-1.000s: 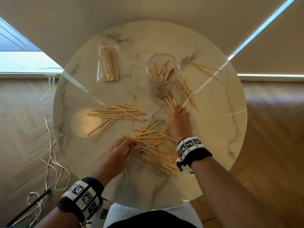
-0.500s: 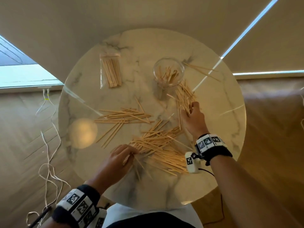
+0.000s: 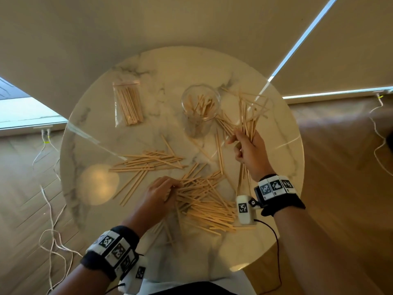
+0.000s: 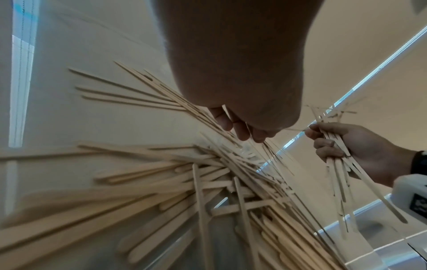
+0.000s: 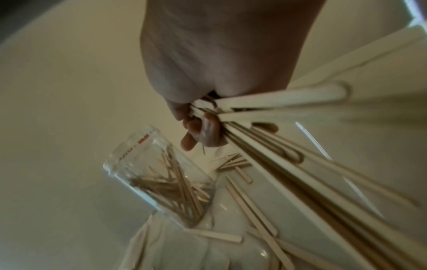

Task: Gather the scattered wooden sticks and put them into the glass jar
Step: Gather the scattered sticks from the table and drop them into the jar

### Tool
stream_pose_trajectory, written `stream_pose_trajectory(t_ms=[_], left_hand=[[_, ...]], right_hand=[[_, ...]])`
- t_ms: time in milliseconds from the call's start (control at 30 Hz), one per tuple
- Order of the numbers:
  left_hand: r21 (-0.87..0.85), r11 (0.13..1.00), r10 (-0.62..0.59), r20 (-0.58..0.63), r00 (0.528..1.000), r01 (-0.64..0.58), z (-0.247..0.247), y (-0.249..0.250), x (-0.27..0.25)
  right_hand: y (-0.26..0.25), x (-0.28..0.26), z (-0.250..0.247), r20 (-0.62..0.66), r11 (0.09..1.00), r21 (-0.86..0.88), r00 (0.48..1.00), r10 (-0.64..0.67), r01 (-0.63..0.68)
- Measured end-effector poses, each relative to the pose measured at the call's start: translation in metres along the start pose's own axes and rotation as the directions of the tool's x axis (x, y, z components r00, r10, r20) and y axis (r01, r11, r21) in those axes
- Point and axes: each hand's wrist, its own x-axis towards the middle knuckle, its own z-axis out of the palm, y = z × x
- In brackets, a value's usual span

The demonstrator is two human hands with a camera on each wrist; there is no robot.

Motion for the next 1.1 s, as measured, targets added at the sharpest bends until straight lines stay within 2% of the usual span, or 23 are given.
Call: stream_pose_trajectory(t_ms=[167,233,333,433,567,633,833,900,967,1033,1100], left_hand=[[-0.041,0.999,-0.003,-0.05,0.999,0.001,-0.006,0.015,0.025],[-0.038,0.998,0.047,-0.081,0.996,-0.051,-0.01,0.035,0.041],[-0.037,0.984,0.164,-0.153,0.974,-0.171,-0.013,0.081,0.081],[-0.024,0.974,0.217,-0.201,0.955,-0.227,-0.006,0.128,0.136],[0.073,0.991,0.121,-0.17,0.978,-0.11,0.008,0.168,0.199],[0.09,0.995,0.058,-0.176,0.983,-0.043,0.014,0.177,0.216],[0.025,0.997,0.08,-0.413,0.907,-0.076,0.023,0.178,0.24],[-0.057,0.996,0.038,-0.399,0.916,-0.066,0.021,0.179,0.245],[-0.167,0.986,-0.032,-0.307,0.951,-0.021,0.02,0.183,0.249],[-0.207,0.978,-0.062,-0.226,0.972,0.014,0.021,0.187,0.251],[-0.216,0.976,-0.066,-0.204,0.977,0.021,0.023,0.19,0.249]], right_hand=[[-0.006,0.001,-0.011,0.018,0.978,0.2,0.998,0.054,-0.057],[-0.007,0.001,-0.014,0.02,0.973,0.22,0.998,0.067,-0.069],[-0.008,0.003,-0.019,0.09,0.994,0.086,0.995,0.053,-0.061],[-0.006,0.001,-0.024,0.207,0.993,-0.117,0.978,0.027,-0.002],[-0.008,-0.001,-0.032,0.279,0.966,-0.256,0.96,0.034,0.04],[-0.012,0.0,-0.038,0.288,0.972,-0.228,0.958,0.012,0.057],[-0.019,0.007,-0.057,0.363,0.981,-0.162,0.931,-0.037,0.102],[-0.02,0.009,-0.06,0.386,0.991,-0.104,0.922,-0.034,0.08],[-0.024,0.011,-0.062,0.399,0.997,-0.064,0.917,-0.01,0.039],[-0.027,0.014,-0.062,0.424,0.999,-0.048,0.905,0.025,-0.005],[-0.027,0.018,-0.062,0.453,0.997,-0.066,0.889,0.06,-0.033]])
